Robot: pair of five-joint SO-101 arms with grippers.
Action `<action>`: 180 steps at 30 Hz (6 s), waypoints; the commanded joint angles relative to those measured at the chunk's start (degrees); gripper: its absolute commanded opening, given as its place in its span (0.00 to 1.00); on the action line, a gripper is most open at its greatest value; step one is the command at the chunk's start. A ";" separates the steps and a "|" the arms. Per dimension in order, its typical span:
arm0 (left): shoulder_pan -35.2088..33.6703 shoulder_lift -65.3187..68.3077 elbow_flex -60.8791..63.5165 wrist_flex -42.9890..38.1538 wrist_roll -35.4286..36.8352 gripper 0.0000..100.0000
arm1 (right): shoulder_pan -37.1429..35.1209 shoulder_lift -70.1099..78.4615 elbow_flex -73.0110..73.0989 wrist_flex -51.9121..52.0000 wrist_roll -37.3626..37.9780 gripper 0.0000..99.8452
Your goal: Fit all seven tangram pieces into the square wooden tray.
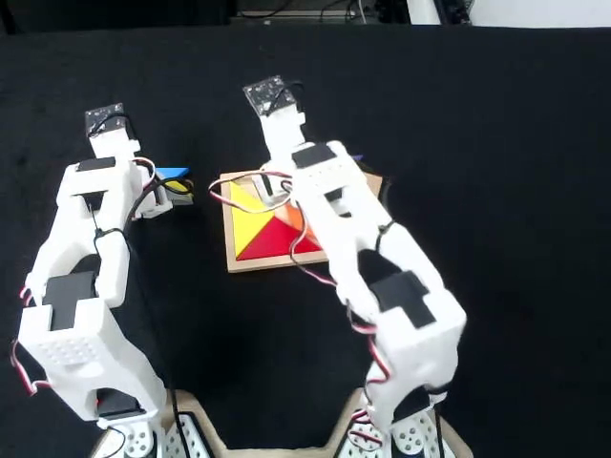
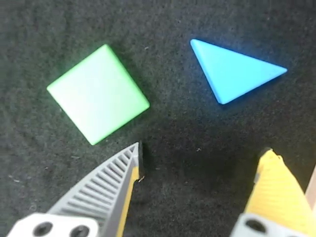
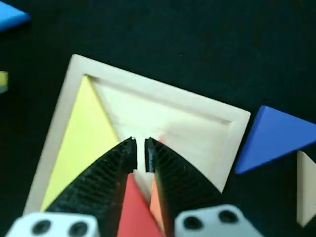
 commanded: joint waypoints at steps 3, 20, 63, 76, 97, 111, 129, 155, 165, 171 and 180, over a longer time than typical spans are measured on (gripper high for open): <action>-0.48 -3.34 -0.48 -0.88 0.44 0.36 | 2.55 6.20 -11.03 4.92 0.88 0.06; -0.48 -3.34 -0.48 -0.88 0.44 0.36 | 5.54 4.53 -14.20 16.09 1.05 0.06; -0.40 -20.13 22.64 -18.90 -5.63 0.36 | 28.75 -2.51 -5.23 10.64 5.19 0.06; 0.48 -19.08 23.08 -19.16 -5.63 0.36 | 24.18 16.48 -28.26 8.35 10.20 0.06; 1.01 -19.08 23.08 -19.16 -5.63 0.36 | 16.09 37.93 -58.68 51.08 24.53 0.01; 1.10 -19.52 23.08 -19.08 -5.63 0.36 | 19.34 0.40 -22.99 44.75 28.84 0.01; 1.10 -19.52 23.16 -18.90 -5.63 0.36 | 18.81 1.71 -12.09 20.57 -21.10 0.29; 1.01 -19.43 23.16 -18.90 -5.63 0.36 | 18.81 28.70 -45.32 36.13 -24.35 0.20; 0.92 -19.43 23.16 -18.90 -5.63 0.36 | 17.14 27.03 -45.76 40.26 -20.13 0.20; 0.92 -19.34 23.16 -18.90 -5.63 0.36 | 17.49 28.88 -46.37 38.15 -20.22 0.20; 1.01 -19.34 23.16 -18.90 -5.71 0.36 | 17.58 28.97 -46.20 36.57 -21.27 0.20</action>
